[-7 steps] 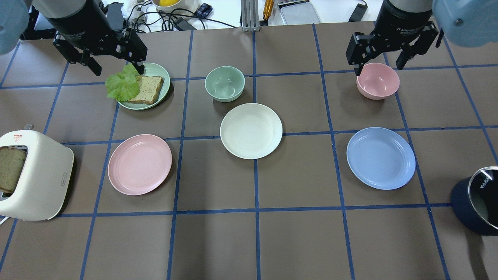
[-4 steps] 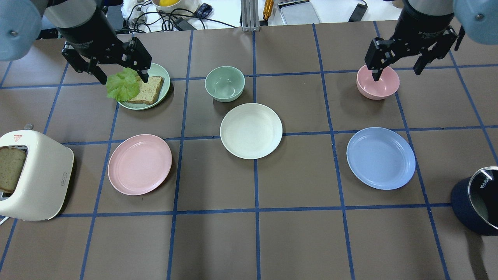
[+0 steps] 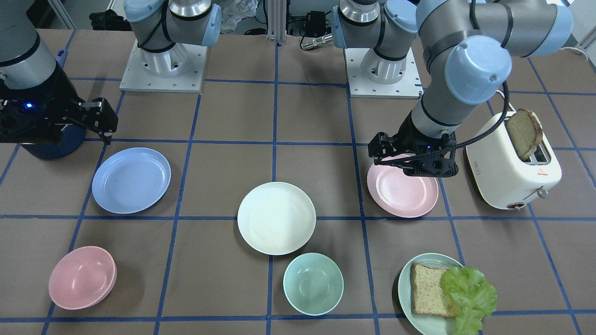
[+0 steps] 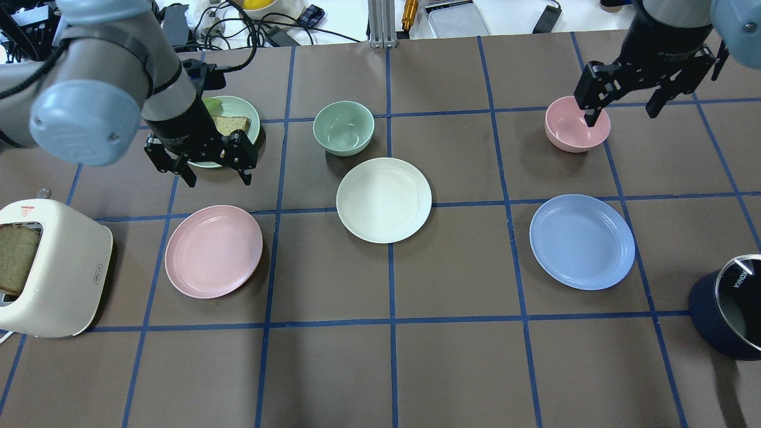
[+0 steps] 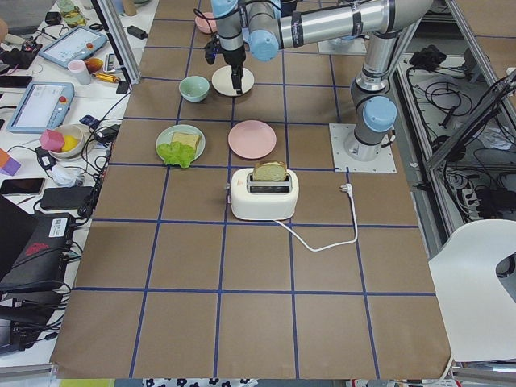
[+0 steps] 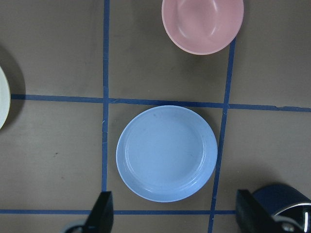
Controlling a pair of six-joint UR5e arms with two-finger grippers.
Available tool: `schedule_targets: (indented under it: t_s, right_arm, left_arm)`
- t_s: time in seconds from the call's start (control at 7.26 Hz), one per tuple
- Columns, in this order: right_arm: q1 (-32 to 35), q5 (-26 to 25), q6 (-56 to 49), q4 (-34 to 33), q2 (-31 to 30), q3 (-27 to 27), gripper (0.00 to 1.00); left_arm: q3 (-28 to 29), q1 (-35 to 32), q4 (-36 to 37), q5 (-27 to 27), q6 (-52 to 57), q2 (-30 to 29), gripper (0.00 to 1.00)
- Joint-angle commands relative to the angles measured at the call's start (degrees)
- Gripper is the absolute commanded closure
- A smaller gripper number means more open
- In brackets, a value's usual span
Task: Stack three plates with pink and blue
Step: 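Lower the left gripper to the pink plate while the right nears the blue plate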
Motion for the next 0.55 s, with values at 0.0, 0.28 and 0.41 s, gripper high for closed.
schedule_targets:
  t_s: [0.0, 0.28, 0.41]
  right_arm:
    - [-2.4, 0.0, -3.6, -3.4, 0.0, 2.4, 0.11]
    - [-3.4, -0.1, -4.1, -6.8, -1.4, 6.5, 0.11]
    - [-3.6, -0.2, -4.2, -7.5, -1.6, 7.7, 0.10]
  left_arm:
    - [-15.0, 0.0, 18.6, 0.0, 0.0, -0.1, 0.00]
    - [-23.0, 0.1, 31.1, -0.4, -1.2, -1.4, 0.00]
    - [-25.3, 0.1, 34.7, -0.2, -2.1, -2.6, 0.00]
